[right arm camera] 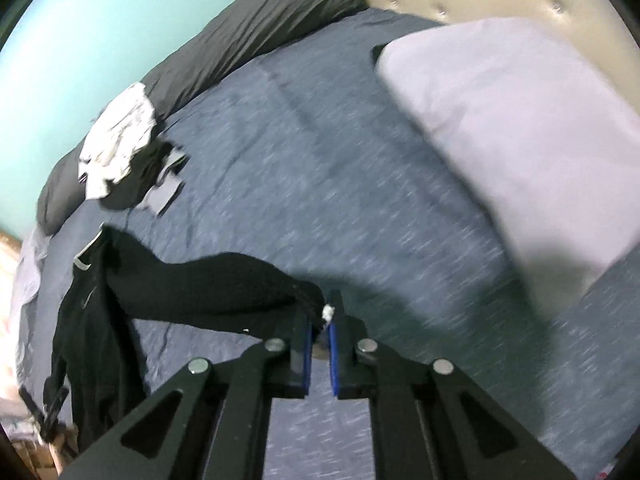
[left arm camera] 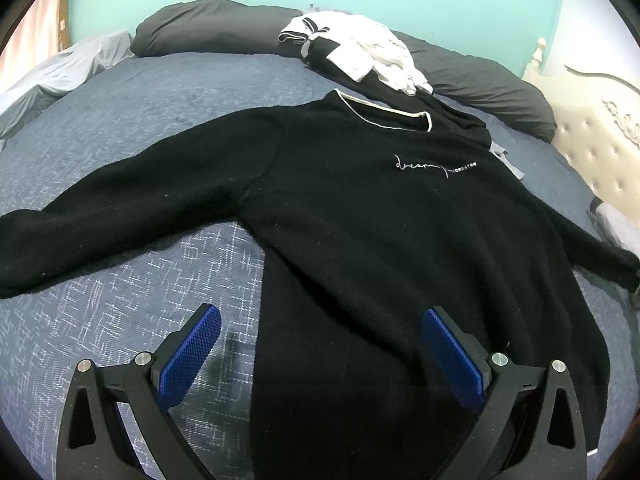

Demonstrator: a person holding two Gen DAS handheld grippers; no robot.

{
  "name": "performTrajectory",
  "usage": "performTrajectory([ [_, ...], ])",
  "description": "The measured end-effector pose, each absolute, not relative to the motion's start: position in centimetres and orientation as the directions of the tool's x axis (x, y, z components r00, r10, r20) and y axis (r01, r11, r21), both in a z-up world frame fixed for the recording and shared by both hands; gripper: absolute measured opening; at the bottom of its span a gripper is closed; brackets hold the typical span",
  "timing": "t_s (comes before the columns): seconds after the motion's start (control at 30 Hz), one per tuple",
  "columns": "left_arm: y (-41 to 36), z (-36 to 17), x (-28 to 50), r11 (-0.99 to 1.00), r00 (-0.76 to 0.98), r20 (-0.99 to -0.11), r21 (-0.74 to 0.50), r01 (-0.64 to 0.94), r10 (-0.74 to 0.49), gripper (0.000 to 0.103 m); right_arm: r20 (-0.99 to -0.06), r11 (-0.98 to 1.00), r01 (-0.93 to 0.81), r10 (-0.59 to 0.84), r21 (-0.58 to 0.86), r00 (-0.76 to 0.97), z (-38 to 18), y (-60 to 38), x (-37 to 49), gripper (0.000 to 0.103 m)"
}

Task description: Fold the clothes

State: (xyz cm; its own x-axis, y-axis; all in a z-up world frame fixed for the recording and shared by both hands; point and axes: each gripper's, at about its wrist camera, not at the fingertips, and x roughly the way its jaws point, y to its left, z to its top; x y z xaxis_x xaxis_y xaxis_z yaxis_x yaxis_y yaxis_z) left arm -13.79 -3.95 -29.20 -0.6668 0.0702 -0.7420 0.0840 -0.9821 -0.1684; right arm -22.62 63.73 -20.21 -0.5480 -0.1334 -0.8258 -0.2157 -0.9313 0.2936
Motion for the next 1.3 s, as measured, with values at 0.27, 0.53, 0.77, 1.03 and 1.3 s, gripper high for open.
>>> performTrajectory([
  [0.27, -4.2, -29.5, -13.9, -0.982, -0.658, -0.749, -0.170, 0.088, 0.071, 0.103, -0.900, -0.926, -0.314, -0.056, 0.208, -0.432, -22.4, 65.3, -25.1, 0.006],
  [0.53, -4.3, -29.6, -13.8, -0.982, -0.655, -0.752, -0.172, 0.078, 0.080, 0.103, -0.900, -0.933, -0.321, -0.005, 0.161, -0.435, -24.8, 65.4, -25.2, 0.015],
  [0.77, -4.1, -29.6, -13.9, -0.982, -0.654, -0.752, -0.171, 0.075, 0.081, 0.103, -0.874, -0.922, -0.347, 0.023, 0.169, -0.486, -24.8, 66.6, -23.2, 0.035],
  [1.03, -4.1, -29.7, -13.7, -0.984, -0.655, -0.752, -0.160, 0.072, 0.075, 0.103, -0.860, -0.904, -0.348, -0.041, 0.248, -0.508, -26.9, 66.4, -22.4, 0.035],
  [1.3, -4.1, -30.3, -14.1, -0.985, -0.641, -0.764, -0.156, 0.073, 0.073, 0.103, -0.839, -0.903, -0.352, -0.018, 0.248, -0.544, -26.3, 66.3, -22.7, 0.005],
])
